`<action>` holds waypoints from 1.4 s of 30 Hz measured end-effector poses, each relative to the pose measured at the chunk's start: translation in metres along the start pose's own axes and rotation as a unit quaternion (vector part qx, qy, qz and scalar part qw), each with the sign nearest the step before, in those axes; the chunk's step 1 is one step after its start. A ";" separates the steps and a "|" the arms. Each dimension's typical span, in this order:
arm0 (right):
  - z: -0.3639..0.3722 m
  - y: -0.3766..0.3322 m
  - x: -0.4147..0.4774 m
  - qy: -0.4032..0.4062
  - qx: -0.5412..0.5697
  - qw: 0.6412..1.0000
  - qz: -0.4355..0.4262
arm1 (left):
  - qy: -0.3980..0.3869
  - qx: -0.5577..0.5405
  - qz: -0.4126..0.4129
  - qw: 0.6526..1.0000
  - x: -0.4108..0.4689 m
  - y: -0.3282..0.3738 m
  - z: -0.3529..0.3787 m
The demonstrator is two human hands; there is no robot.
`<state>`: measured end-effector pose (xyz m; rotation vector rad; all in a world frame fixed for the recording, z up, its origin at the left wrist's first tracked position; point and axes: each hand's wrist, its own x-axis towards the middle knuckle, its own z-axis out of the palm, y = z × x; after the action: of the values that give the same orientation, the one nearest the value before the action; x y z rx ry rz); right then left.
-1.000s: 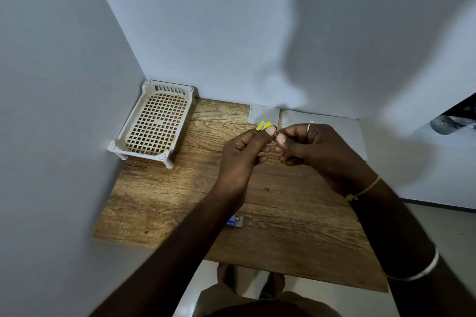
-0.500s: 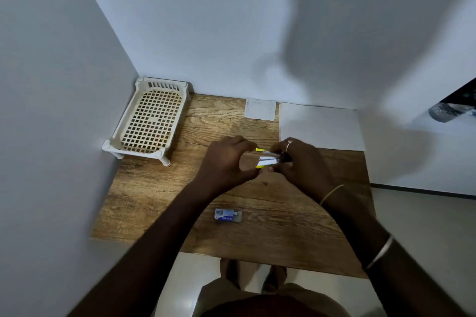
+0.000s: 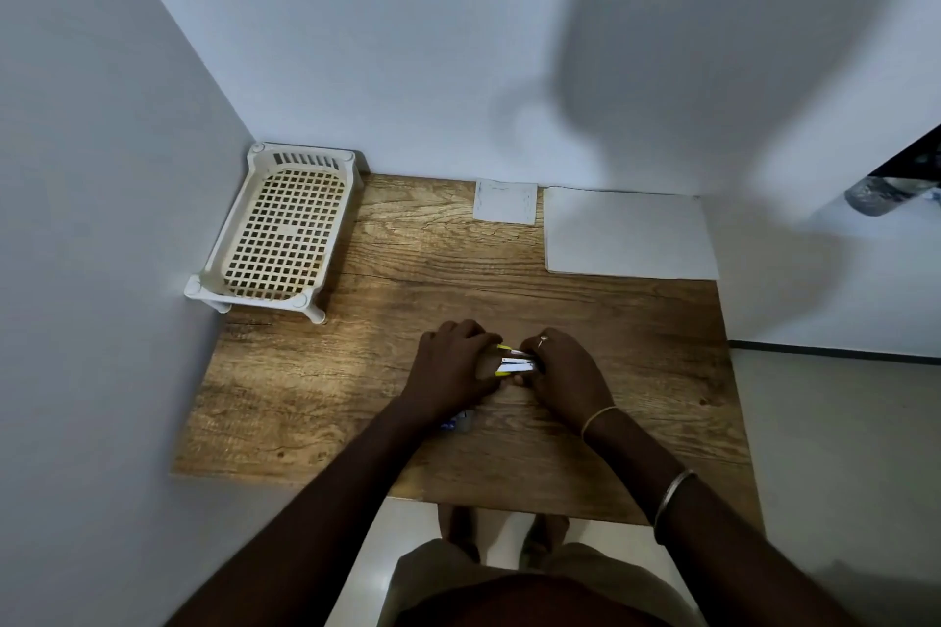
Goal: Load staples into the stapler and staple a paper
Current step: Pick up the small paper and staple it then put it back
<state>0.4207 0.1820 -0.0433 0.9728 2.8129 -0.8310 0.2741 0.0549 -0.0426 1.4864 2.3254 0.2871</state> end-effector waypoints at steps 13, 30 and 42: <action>0.004 0.001 0.004 -0.001 -0.033 0.999 -0.014 | 0.011 0.007 0.016 1.000 0.005 -0.009 0.003; -0.056 0.001 0.127 -0.040 -0.226 0.969 -0.090 | -0.073 0.063 0.074 0.993 0.110 -0.040 -0.062; -0.051 -0.005 0.195 -0.113 -0.237 0.963 -0.054 | -0.185 0.125 0.064 0.973 0.184 -0.043 -0.079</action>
<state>0.2674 0.3133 -0.0393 0.6129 2.6854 -0.2263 0.1364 0.2047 -0.0215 1.6458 2.0245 -0.2444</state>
